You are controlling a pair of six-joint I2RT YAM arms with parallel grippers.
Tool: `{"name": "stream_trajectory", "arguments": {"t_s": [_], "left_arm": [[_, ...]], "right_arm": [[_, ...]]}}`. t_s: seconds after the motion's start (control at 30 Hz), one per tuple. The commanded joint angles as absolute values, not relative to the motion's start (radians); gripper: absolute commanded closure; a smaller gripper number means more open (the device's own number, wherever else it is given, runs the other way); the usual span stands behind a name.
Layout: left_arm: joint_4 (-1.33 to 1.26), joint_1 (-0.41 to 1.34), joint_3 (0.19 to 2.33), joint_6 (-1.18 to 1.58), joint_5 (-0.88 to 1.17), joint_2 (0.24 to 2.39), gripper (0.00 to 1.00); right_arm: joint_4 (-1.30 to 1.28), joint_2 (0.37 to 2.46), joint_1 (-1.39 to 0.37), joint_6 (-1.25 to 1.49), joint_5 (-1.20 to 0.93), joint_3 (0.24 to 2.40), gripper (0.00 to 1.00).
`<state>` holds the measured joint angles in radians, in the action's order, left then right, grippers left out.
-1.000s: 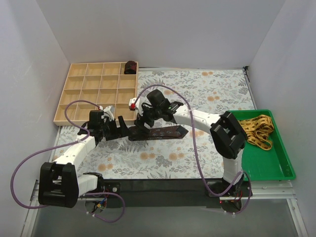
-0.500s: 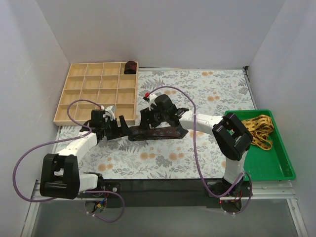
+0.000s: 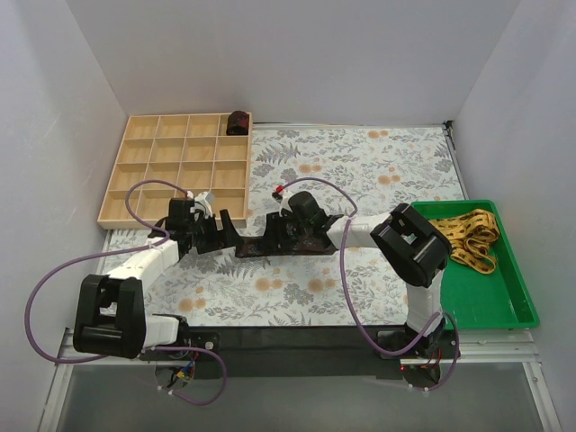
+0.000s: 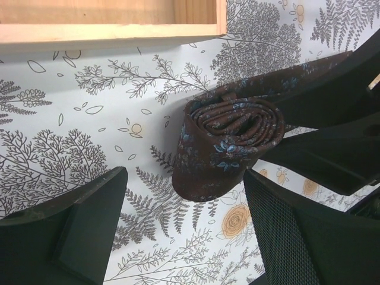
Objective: Roll the ties
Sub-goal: Roll the tie
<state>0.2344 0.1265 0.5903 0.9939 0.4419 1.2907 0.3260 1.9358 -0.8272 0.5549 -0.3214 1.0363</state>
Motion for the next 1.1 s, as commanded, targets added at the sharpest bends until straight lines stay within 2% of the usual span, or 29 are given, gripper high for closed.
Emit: {"name": "stream_trajectory", "arguments": {"t_s": [0.0,0.6,1.07], "left_arm": [[0.192,0.129,0.62,1.002,0.474,1.292,0.27],[0.014,0.182,0.632,0.976,0.626,1.448,0.27],[-0.107,0.247,0.591,1.012,0.589,1.496,0.45]], "right_arm": [[0.426,1.937,-0.807,0.601,-0.353,0.993,0.55],[0.506,1.976,-0.747,0.652,-0.537,0.986,0.57],[0.529,1.994,-0.738,0.681,-0.577,1.0,0.57]]}}
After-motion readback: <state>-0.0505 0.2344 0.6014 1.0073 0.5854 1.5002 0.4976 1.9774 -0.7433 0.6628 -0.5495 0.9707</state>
